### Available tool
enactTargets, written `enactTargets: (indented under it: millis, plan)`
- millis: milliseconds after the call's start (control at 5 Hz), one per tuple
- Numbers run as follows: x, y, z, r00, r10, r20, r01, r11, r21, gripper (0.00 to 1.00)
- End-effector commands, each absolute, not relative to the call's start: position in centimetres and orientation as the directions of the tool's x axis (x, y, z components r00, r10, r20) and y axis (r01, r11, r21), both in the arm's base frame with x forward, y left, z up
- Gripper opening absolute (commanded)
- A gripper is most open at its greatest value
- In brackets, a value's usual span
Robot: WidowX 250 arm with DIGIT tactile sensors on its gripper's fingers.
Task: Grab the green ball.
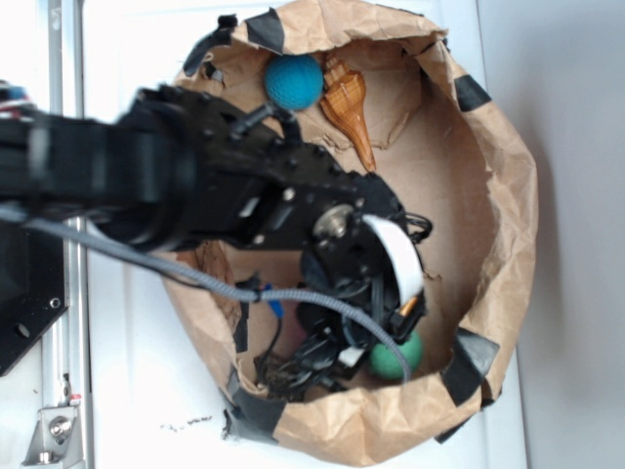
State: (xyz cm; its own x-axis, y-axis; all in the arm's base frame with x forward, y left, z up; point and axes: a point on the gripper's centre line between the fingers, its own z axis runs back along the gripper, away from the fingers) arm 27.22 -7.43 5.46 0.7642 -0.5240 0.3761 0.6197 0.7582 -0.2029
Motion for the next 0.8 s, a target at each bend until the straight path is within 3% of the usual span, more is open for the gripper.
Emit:
enactTargets:
  millis: [0,200,400,600]
  plan:
    - [26.1,-8.5,11.1,0.916,-0.357,0.186,0.387,0.907,-0.165,0.0]
    - [26.0,-8.0,11.7,0.95,-0.288,0.123,0.306,0.936,-0.174,0.0]
    - [26.1,-7.1,12.0,0.983,-0.169,0.071,0.175,0.979,-0.101,0.0]
    - [25.6,-4.5,13.0,0.993,-0.05,0.108,0.054,0.998,-0.035,0.0]
